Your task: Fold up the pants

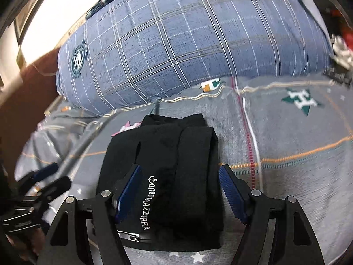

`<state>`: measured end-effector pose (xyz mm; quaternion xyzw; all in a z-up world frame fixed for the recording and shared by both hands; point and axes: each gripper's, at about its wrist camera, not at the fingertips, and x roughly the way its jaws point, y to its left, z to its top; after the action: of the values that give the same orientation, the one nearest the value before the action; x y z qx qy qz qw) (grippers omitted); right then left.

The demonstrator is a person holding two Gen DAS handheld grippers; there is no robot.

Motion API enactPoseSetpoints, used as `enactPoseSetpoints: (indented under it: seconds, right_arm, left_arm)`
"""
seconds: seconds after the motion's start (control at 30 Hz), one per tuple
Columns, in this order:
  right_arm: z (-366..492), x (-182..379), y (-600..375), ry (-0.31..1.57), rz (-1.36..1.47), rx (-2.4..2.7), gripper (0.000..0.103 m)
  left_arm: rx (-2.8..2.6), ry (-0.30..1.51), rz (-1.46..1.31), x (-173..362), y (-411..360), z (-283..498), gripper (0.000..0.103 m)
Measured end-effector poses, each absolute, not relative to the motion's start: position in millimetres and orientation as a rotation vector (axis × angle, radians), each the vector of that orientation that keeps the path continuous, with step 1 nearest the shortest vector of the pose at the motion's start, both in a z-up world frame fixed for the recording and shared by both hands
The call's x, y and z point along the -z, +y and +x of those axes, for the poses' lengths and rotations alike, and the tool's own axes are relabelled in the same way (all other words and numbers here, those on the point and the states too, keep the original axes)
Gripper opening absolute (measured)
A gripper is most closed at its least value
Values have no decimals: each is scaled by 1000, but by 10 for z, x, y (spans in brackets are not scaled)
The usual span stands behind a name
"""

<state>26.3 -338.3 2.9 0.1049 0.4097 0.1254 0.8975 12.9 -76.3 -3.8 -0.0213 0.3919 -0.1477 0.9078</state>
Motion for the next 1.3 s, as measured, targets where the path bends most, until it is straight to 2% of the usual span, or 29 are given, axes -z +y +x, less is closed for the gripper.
enactPoseSetpoints:
  seconds: [0.17, 0.43, 0.77, 0.87, 0.93, 0.97, 1.07, 1.13, 1.3]
  right_arm:
    - [405, 78, -3591, 886, 361, -296, 74]
    - [633, 337, -3659, 977, 436, -300, 74]
    - [702, 422, -3431, 1024, 349, -339, 76]
    - [665, 408, -3407, 1018, 342, -354, 69]
    - [634, 396, -3390, 1015, 334, -359, 60]
    - [616, 384, -3379, 1009, 322, -360, 58]
    - [576, 351, -3346, 993, 281, -350, 50]
    - [548, 324, -3302, 982, 230, -326, 52]
    - [534, 327, -3259, 980, 185, -293, 64]
  left_arm:
    - [454, 870, -75, 226, -797, 352, 88]
    - [625, 946, -158, 441, -867, 529, 88]
    - [744, 1014, -289, 664, -860, 674, 87]
    - [740, 998, -289, 654, -899, 651, 85]
    - [726, 987, -288, 634, -901, 635, 77]
    - [720, 981, -287, 630, -884, 641, 70]
    - [708, 976, -293, 608, -870, 657, 64]
    - [695, 975, -265, 599, -910, 650, 64]
    - [675, 982, -267, 637, -920, 670, 68]
